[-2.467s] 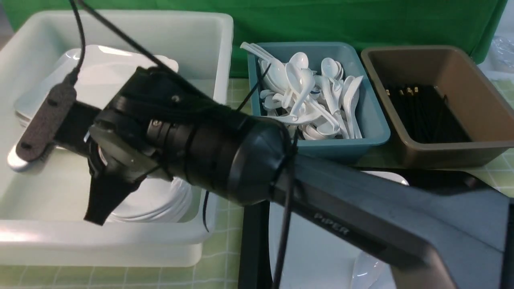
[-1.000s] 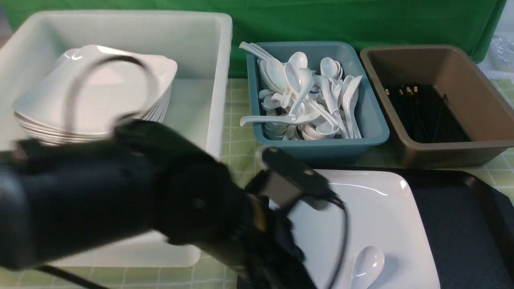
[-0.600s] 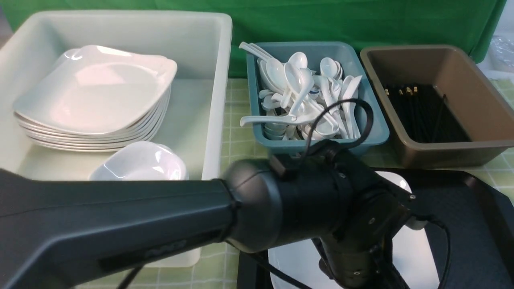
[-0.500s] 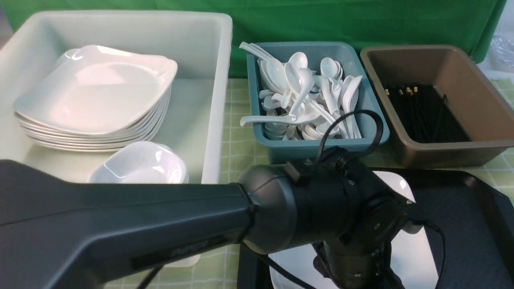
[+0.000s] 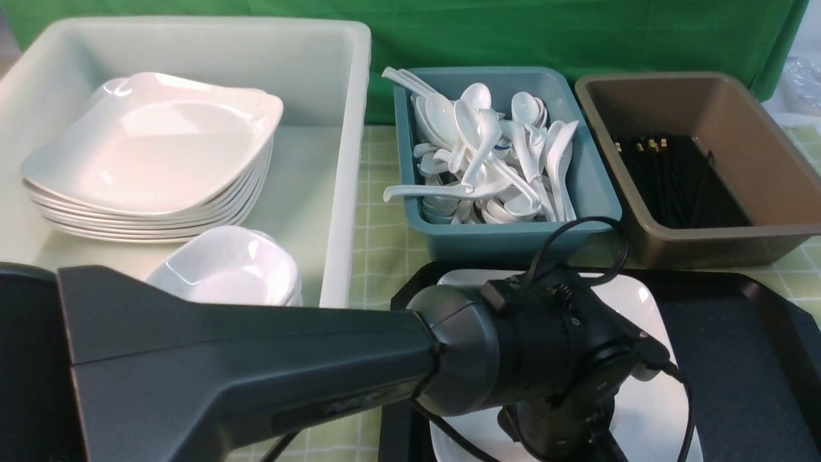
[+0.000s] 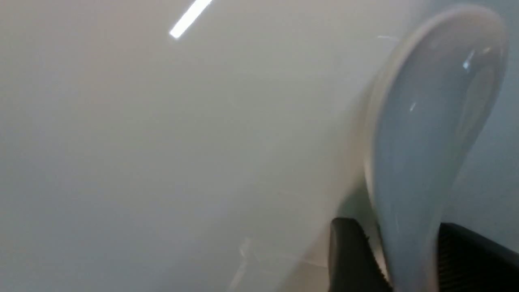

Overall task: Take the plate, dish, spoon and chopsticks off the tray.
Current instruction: Use the left arm to grab a soup spoon from the plate, then use the left arm to put the soup spoon into the small storage box in the middle

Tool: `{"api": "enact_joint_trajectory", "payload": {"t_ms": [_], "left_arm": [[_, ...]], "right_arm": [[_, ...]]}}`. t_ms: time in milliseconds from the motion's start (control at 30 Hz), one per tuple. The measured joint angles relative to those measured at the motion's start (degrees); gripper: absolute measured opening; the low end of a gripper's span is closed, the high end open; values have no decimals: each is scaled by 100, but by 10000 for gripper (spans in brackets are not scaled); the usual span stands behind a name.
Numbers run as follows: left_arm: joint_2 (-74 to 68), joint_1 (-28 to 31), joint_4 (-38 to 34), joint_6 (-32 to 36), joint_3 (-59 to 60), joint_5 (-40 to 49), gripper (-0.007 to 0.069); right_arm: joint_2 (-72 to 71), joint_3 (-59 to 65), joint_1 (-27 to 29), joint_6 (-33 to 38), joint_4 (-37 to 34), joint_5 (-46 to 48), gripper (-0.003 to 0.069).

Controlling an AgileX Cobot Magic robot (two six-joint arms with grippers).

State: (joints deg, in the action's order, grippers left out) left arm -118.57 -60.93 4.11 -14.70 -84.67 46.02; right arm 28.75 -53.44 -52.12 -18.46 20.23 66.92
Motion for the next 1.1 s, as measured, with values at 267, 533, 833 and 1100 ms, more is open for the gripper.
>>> {"api": "enact_joint_trajectory", "payload": {"t_ms": [267,533,833,1100], "left_arm": [[82,5,59,274,-21,106,166],[890,559,947,384,-1330,-400,166],[66,2321,1023,570,-2250,-2839,176],[-288,2587,776,574,-2250,-3011,488]], "right_arm": [[0,0,0,0,0,0,174],[0,0,0,0,-6,0,178],[0,0,5,-35,-108,0,181],[0,0,6,-35,-256,0,183]]}}
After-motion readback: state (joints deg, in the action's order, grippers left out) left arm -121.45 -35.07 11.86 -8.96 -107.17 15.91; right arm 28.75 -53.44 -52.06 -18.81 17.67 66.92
